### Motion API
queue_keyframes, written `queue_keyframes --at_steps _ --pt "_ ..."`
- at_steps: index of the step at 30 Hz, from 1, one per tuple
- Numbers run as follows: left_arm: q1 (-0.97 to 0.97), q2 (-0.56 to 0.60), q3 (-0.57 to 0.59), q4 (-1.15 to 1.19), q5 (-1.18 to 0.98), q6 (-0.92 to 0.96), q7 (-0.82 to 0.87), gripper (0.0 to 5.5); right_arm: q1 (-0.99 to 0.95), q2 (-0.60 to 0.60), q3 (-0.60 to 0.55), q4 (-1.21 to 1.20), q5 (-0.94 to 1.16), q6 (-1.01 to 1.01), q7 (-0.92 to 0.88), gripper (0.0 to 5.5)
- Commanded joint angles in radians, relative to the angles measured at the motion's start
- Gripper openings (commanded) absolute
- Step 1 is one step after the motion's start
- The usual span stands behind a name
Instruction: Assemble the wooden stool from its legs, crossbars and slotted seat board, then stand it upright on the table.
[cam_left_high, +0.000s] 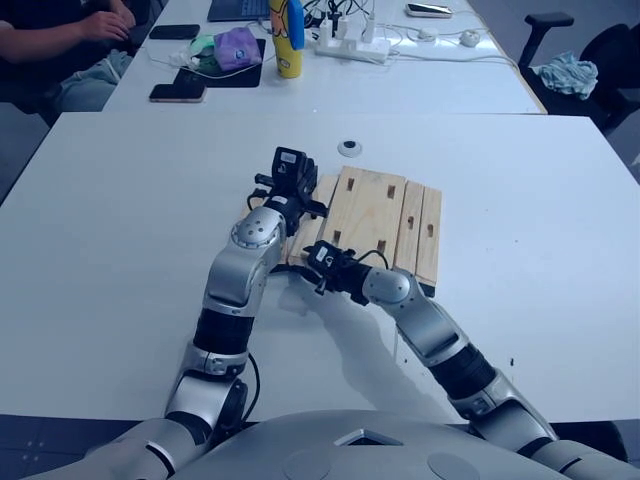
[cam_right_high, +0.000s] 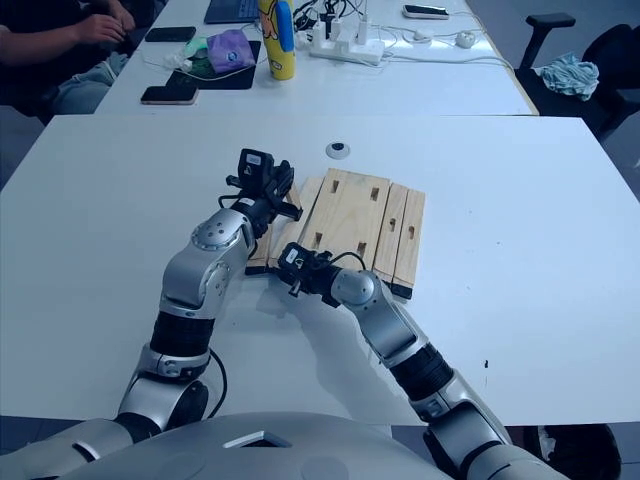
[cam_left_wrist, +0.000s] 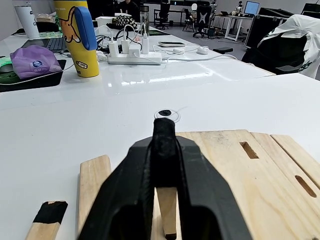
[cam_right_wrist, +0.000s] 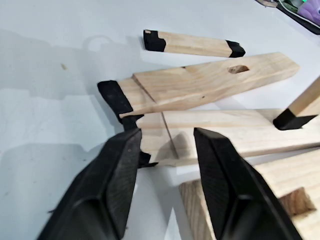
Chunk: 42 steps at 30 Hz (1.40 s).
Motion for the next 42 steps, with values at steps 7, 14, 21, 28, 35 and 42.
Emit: queue_keyframes --at_steps 7,14,21,28,35,42 --pt "0.067 0.027 0.006 0.071 0.015 0.072 -0.006 0.44 0.066 0.040 -0.162 -0.044 0.165 -0.020 0.013 2.94" --pt "0.058 0.015 0.015 0.082 0.009 0.066 -0.004 0.44 0.017 0.048 -0.166 0.031 0.153 -0.081 0.005 3.46" --pt "0.043 0.006 0.015 0.103 0.007 0.059 -0.013 0.44 -0.043 0.076 -0.146 0.212 0.115 -0.209 0.014 2.65" --pt "0.045 -0.001 0.016 0.106 0.005 0.060 -0.015 0.44 -0.067 0.101 -0.174 0.252 0.134 -0.248 0.031 1.67" --pt "0.046 -0.005 0.021 0.106 0.007 0.060 -0.015 0.44 -0.062 0.132 -0.171 0.202 0.141 -0.198 0.011 0.61" --pt "0.041 -0.008 0.018 0.109 0.008 0.059 -0.020 0.44 -0.108 0.159 -0.115 0.349 0.029 -0.153 -0.054 0.00"
